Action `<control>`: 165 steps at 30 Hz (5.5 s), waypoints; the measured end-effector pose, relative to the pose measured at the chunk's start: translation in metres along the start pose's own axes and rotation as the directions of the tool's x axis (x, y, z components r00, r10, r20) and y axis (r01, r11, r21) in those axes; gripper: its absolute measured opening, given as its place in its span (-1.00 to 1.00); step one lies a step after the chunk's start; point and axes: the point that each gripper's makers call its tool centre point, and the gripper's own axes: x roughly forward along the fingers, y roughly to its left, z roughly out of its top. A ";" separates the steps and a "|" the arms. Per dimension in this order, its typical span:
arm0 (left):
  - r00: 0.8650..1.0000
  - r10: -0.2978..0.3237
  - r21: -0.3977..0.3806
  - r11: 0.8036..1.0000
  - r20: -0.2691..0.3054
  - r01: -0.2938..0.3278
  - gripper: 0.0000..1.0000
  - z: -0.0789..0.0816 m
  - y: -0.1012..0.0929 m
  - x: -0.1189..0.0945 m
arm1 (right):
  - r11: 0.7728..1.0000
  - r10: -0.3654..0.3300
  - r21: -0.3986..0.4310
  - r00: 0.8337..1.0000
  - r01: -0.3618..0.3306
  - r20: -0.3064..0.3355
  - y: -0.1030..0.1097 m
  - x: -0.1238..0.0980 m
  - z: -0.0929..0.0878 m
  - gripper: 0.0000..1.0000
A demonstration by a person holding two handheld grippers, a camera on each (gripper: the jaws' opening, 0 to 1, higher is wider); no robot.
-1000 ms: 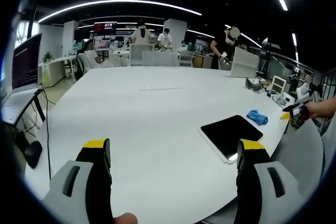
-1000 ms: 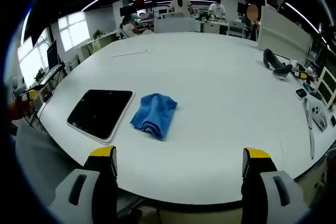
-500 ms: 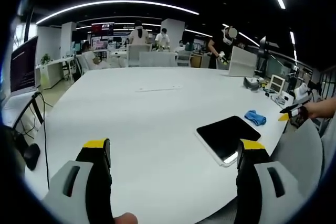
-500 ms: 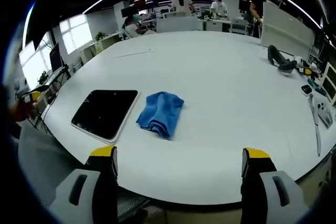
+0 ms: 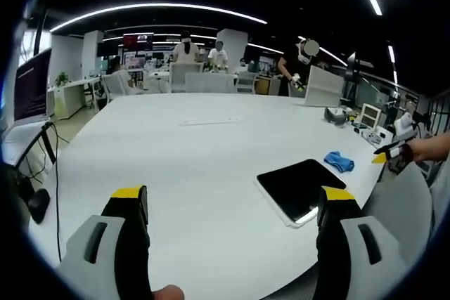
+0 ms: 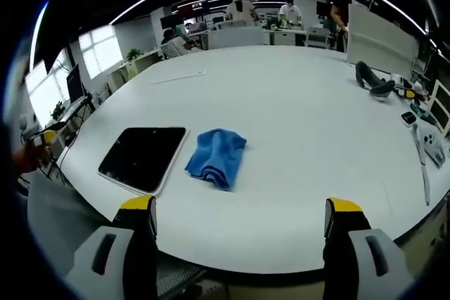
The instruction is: Wipe the mirror surface with the cleaning cloth until all visible marks leave the cleaned area.
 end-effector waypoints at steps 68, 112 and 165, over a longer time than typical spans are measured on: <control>0.998 0.004 -0.044 0.999 -0.056 -0.006 0.98 -0.006 0.027 0.006 | 0.999 -0.005 0.043 0.999 0.006 -0.035 0.017 0.007 0.023 0.97; 0.999 0.000 -0.042 0.999 -0.035 -0.002 0.98 -0.001 0.024 0.010 | 0.998 -0.010 0.066 1.000 0.011 -0.013 0.022 0.024 0.065 0.68; 0.996 -0.046 -0.088 0.995 -0.081 0.039 0.98 -0.010 0.029 0.009 | 0.993 -0.114 -0.045 0.948 0.105 -0.298 0.031 0.126 0.035 -0.96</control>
